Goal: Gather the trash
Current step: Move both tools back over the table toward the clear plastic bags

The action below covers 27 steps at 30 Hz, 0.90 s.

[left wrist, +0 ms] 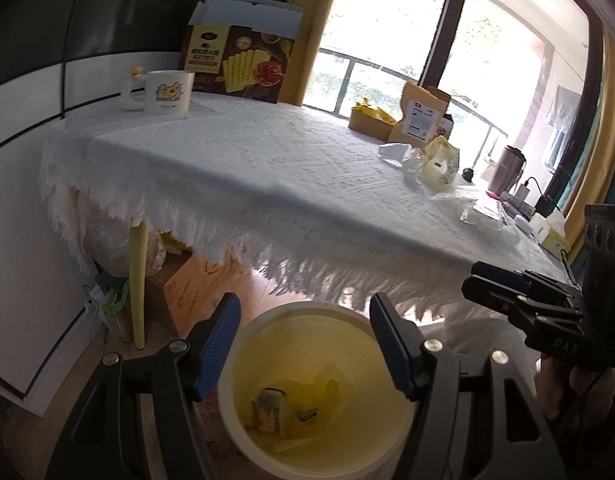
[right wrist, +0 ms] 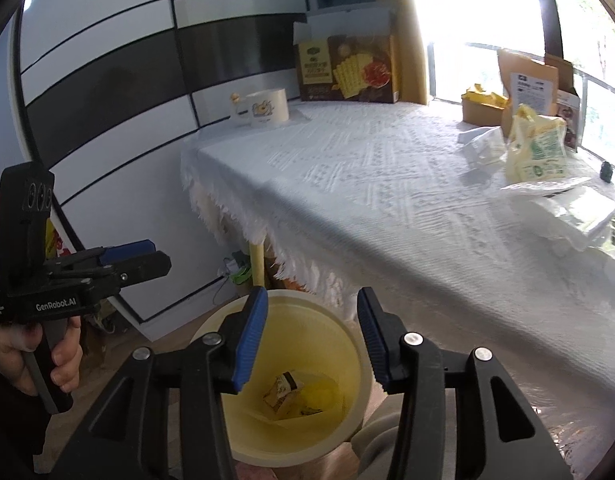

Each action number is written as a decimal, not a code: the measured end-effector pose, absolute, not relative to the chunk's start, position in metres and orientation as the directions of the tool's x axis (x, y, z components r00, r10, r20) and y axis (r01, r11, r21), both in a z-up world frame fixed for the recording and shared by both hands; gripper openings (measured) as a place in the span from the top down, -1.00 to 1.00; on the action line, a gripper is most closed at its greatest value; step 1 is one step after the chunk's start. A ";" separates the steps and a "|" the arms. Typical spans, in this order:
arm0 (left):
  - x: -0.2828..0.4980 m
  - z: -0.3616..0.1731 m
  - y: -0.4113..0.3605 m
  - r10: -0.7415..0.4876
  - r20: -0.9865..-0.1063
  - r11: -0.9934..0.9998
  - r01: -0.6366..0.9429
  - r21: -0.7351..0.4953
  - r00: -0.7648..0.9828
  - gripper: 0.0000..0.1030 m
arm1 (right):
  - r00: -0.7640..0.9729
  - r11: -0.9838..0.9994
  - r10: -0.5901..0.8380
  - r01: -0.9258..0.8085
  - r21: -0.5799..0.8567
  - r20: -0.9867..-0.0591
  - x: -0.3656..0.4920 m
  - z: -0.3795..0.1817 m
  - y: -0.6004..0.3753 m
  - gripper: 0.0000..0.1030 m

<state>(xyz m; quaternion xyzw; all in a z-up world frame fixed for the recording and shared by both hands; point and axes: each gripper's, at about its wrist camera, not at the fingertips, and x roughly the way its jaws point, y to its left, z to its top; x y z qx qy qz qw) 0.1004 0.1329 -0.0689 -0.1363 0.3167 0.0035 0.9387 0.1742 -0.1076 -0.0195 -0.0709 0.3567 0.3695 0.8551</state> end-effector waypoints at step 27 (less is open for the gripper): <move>0.161 -0.036 0.023 -0.175 -0.574 0.981 0.091 -0.172 0.800 -0.30 | 0.621 0.823 0.537 -0.533 0.195 -0.571 0.201 0.004 -0.235 0.14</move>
